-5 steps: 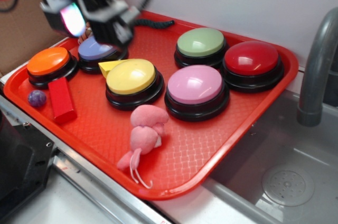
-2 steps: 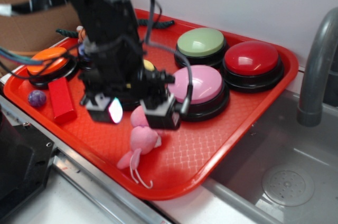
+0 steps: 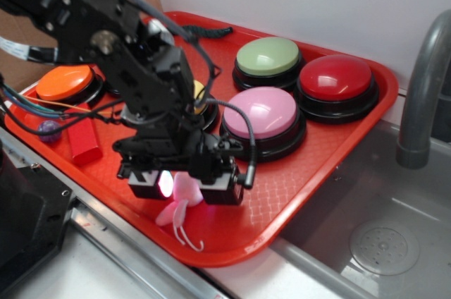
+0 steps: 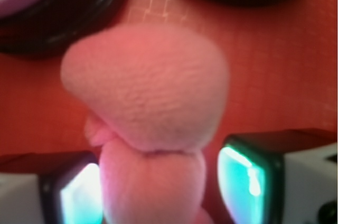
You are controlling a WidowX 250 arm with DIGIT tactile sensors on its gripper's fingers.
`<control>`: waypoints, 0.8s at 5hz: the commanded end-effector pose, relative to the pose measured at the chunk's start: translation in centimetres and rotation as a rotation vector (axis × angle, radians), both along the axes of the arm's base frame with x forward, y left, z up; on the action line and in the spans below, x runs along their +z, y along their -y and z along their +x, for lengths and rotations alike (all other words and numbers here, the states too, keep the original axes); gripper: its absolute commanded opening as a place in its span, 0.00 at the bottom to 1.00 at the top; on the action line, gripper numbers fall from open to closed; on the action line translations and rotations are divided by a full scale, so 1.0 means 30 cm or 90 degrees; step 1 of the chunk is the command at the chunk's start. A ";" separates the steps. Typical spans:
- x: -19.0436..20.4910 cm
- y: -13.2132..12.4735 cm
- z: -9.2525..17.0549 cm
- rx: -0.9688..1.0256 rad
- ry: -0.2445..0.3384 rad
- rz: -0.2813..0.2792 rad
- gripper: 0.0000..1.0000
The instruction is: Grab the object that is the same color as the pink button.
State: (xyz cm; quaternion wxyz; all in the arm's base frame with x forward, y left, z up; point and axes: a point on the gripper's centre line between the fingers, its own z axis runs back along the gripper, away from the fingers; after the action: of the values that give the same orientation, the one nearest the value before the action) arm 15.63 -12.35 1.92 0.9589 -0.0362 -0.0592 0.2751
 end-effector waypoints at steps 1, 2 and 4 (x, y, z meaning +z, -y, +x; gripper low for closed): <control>0.058 -0.011 0.041 -0.096 0.000 -0.032 0.00; 0.127 -0.048 0.079 -0.164 -0.009 -0.042 0.00; 0.345 -0.227 0.217 -0.313 -0.003 -0.021 0.00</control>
State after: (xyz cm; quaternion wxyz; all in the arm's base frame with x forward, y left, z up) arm 20.65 -5.55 10.78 0.9973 -0.0617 -0.0155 0.0367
